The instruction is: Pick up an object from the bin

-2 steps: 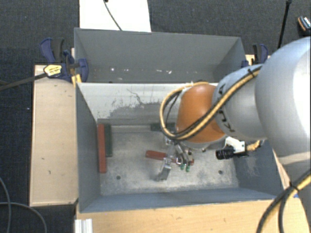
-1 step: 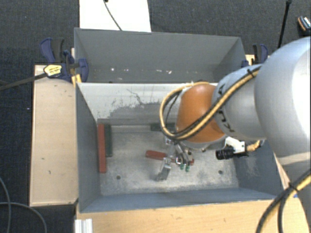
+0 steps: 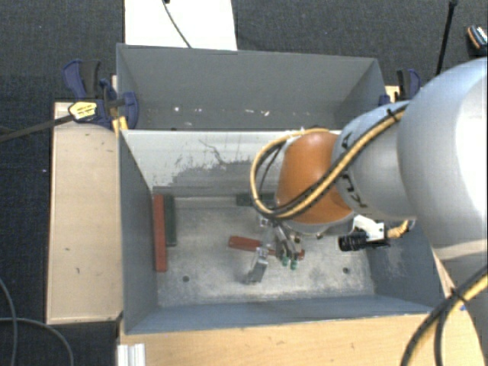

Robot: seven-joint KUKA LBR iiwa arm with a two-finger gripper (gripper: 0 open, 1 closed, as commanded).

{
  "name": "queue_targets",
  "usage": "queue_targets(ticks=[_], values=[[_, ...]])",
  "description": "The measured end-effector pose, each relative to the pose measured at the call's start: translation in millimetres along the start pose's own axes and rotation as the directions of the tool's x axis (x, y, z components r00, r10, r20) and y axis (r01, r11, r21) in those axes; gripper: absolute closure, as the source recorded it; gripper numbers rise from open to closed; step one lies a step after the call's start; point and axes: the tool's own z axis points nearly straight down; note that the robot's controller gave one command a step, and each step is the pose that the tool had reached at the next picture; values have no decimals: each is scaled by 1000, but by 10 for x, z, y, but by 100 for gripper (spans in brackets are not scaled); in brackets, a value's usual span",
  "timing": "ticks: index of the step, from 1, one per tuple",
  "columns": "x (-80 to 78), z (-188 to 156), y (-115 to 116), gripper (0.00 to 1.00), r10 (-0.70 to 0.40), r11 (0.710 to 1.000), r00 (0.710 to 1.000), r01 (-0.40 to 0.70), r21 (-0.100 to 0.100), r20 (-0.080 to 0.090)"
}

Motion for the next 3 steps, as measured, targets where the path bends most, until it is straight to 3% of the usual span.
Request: queue_targets(ticks=[1,2,3], values=[[-1,-2,3,0,6,1000,1000,-6,0,1],[-2,-6,6,100,9,1000,1000,-9,-1,1],[-15,-541,16,100,10,1000,1000,-10,-3,8]])
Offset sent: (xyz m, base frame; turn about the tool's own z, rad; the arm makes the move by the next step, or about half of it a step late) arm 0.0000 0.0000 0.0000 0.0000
